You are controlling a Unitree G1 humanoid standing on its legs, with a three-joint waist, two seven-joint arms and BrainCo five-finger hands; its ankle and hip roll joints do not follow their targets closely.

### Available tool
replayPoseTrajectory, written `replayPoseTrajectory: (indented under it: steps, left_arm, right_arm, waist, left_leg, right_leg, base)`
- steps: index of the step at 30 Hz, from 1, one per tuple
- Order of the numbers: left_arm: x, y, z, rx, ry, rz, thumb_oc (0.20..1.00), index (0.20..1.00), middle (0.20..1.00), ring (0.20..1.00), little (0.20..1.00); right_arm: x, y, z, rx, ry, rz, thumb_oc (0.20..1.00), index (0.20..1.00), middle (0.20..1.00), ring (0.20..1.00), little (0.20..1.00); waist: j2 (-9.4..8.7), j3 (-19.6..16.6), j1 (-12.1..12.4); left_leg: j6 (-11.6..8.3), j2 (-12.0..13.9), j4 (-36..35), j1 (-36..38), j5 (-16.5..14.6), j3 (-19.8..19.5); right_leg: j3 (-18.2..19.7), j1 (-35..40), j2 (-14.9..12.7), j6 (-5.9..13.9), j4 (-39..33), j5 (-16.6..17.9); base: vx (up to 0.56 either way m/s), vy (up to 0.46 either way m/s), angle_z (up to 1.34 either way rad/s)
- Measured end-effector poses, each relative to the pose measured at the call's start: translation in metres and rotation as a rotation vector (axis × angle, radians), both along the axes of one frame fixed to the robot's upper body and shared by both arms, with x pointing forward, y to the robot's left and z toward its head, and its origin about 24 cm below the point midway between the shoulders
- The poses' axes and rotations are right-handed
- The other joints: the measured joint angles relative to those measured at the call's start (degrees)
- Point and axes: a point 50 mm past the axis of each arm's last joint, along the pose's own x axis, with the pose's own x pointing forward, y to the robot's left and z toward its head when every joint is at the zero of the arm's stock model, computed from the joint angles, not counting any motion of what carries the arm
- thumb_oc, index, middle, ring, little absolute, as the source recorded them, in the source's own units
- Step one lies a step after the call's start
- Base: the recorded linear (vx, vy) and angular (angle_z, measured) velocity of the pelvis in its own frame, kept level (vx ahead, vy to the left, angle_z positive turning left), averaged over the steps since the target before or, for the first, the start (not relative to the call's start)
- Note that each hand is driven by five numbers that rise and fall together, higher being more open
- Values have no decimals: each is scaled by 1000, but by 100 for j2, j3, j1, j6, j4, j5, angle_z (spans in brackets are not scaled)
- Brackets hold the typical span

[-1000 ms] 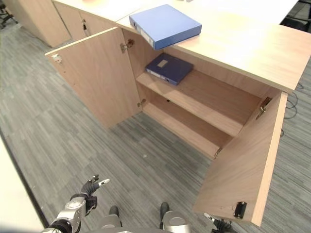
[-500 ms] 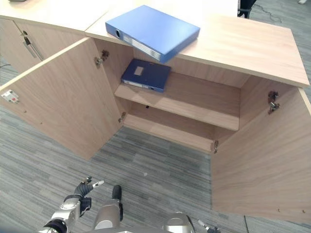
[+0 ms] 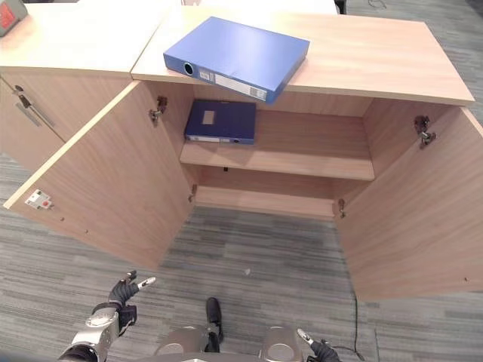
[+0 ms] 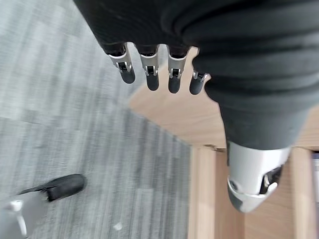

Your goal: Put the empty folder in the office cabinet

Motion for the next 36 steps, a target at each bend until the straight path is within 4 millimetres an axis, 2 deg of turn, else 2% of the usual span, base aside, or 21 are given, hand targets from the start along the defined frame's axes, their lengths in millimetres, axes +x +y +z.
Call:
replayPoseTrajectory:
  steps: [2,4,6,8,9,10,13,15,16,19,20,21,22,23,24,26,30,32,34,35,36]
  left_arm:
    - [6,-5,1,-11,-15,-9,1000,1000,1000,1000,1000]
    - [14,-15,3,-23,-31,-49,1000,1000,1000,1000,1000]
    - [13,-15,2,-24,-24,-51,1000,1000,1000,1000,1000]
    - [12,-16,1,-27,-22,-53,1000,1000,1000,1000,1000]
    - [8,-19,-1,-34,-13,-58,1000,1000,1000,1000,1000]
    - [8,-20,-1,-35,-14,-67,1000,1000,1000,1000,1000]
    - [5,-18,-1,-37,-20,-62,1000,1000,1000,1000,1000]
    - [2,-18,-2,-37,-15,-60,1000,1000,1000,1000,1000]
    - [-3,-19,-5,-46,-3,-56,1000,1000,1000,1000,1000]
    - [5,-21,-3,-47,-11,-60,1000,1000,1000,1000,1000]
    - [2,-23,-6,-53,12,-55,1000,1000,1000,1000,1000]
    - [-4,-21,-9,-52,29,-49,1000,1000,1000,1000,1000]
    - [-6,-21,-11,-53,41,-45,1000,1000,1000,1000,1000]
    - [-6,-21,-11,-53,41,-45,1000,1000,1000,1000,1000]
    - [-7,-23,-12,-57,41,-46,1000,1000,1000,1000,1000]
    - [-5,-23,-11,-57,38,-50,1000,1000,1000,1000,1000]
    - [-12,-24,-16,-59,72,-51,1000,1000,1000,1000,1000]
    - [-12,-24,-18,-56,87,-45,1000,1000,1000,1000,1000]
    - [-16,-24,-20,-60,102,-39,1000,1000,1000,1000,1000]
    - [-19,-26,-23,-64,119,-33,1000,1000,1000,1000,1000]
    - [-18,-24,-22,-63,117,-24,1000,1000,1000,1000,1000]
  right_arm:
    - [4,3,0,1,-8,24,1000,1000,1000,1000,1000]
    - [11,0,2,-9,-25,29,1000,1000,1000,1000,1000]
    - [19,-4,5,-22,-54,29,1000,1000,1000,1000,1000]
    - [28,-13,11,-49,-84,40,1000,1000,1000,1000,1000]
    - [27,-22,14,-74,-91,45,1000,1000,1000,1000,1000]
    - [27,-26,15,-86,-95,45,1000,1000,1000,1000,1000]
    - [35,-33,19,-103,-107,50,1000,1000,1000,1000,1000]
    - [39,-31,20,-94,-116,58,1000,1000,1000,1000,1000]
    - [41,-32,20,-95,-117,60,1000,1000,1000,1000,1000]
    - [44,-30,19,-85,-107,60,1000,1000,1000,1000,1000]
    - [49,-32,21,-92,-116,65,1000,1000,1000,1000,1000]
    - [52,-32,22,-92,-130,69,1000,1000,1000,1000,1000]
    - [54,-31,23,-92,-138,75,1000,1000,1000,1000,1000]
    - [54,-31,23,-92,-138,75,1000,1000,1000,1000,1000]
    - [51,-31,22,-101,-120,103,1000,1000,1000,1000,1000]
    - [51,-31,22,-101,-113,115,1000,1000,1000,1000,1000]
    - [54,-29,22,-116,-108,166,1000,1000,1000,1000,1000]
    - [59,-27,23,-118,-116,187,1000,1000,1000,1000,1000]
    - [53,-26,21,-132,-90,238,1000,1000,1000,1000,1000]
    - [47,-26,19,-137,-62,270,1000,1000,1000,1000,1000]
    - [47,-22,18,-134,-57,296,1000,1000,1000,1000,1000]
  waist:
    - [-99,36,-139]
    - [-110,62,-245]
    - [-181,101,-284]
    - [-237,302,-433]
    - [-158,276,-442]
    - [-94,264,-447]
    - [-25,272,-348]
    - [0,269,-300]
    - [49,268,-205]
    - [-243,390,-64]
    - [-280,424,-6]
    - [-298,424,19]
    - [-310,412,9]
    - [-310,412,9]
    - [-251,366,24]
    - [-206,348,58]
    - [-123,356,321]
    - [-49,357,484]
    - [-3,336,542]
    - [10,254,574]
    - [-91,230,672]
  left_leg:
    - [-64,-45,-34,13,17,-84]
    - [-93,-14,-108,-7,8,-279]
    - [-415,-46,-233,81,53,-251]
    - [-482,7,468,135,-140,-238]
    - [-734,166,662,242,-388,-310]
    - [-772,170,594,332,-434,-285]
    - [-757,157,398,439,-444,-285]
    - [-894,193,532,402,-455,-350]
    - [-1071,255,608,402,-381,-448]
    - [-1484,67,1891,-286,-88,-907]
    - [-1409,67,2661,-553,-189,-1035]
    - [-1357,170,2901,-632,-278,-1041]
    - [-1368,335,2747,-508,-270,-1025]
    - [-1368,335,2747,-508,-270,-1025]
    - [-1371,585,1949,-304,-291,-1013]
    - [-1417,652,835,-147,-218,-999]
    - [-1561,670,-304,-156,28,-1067]
    - [-1586,674,-380,-360,67,-1080]
    - [-1582,654,-251,-460,20,-1063]
    - [-1553,566,-74,-470,253,-1054]
    - [-1500,409,138,-517,288,-1001]
  right_leg:
    - [-35,-18,68,9,-742,42]
    - [-215,127,104,-1,-1291,611]
    - [-309,307,88,-152,-1627,1060]
    - [-490,498,-54,-391,-1513,985]
    - [-495,541,-23,-427,-1450,899]
    - [-492,552,-35,-414,-1410,885]
    - [-411,611,-30,-338,-1368,858]
    - [-295,650,57,-443,-1401,815]
    - [-391,700,185,-507,-1434,756]
    - [-349,778,-15,-763,-1483,798]
    - [-424,887,-48,-776,-1574,845]
    - [-414,1040,-46,-840,-1634,786]
    - [-529,1187,-15,-879,-1789,843]
    - [-529,1187,-15,-879,-1789,843]
    - [-530,1244,41,-860,-1917,825]
    - [-515,1251,63,-824,-2054,876]
    - [-355,1505,104,-727,-2482,927]
    - [-180,1591,56,-691,-2560,908]
    - [-162,1825,-83,-448,-2559,771]
    - [9,1948,-221,-221,-2564,609]
    - [190,1996,-369,-136,-2561,479]
  base:
    - [242,-22,41]
    - [194,-59,41]
    - [170,-102,23]
    - [252,-165,33]
    - [210,-119,12]
    - [146,-83,6]
    - [124,-135,-2]
    - [98,-197,16]
    - [63,-165,33]
    - [104,-78,50]
    - [198,22,9]
    - [286,50,14]
    - [240,79,11]
    - [273,110,26]
    - [194,80,19]
    - [245,96,19]
    - [303,96,-14]
    - [350,133,-39]
    - [459,196,-25]
    - [426,197,-21]
    - [424,198,-33]
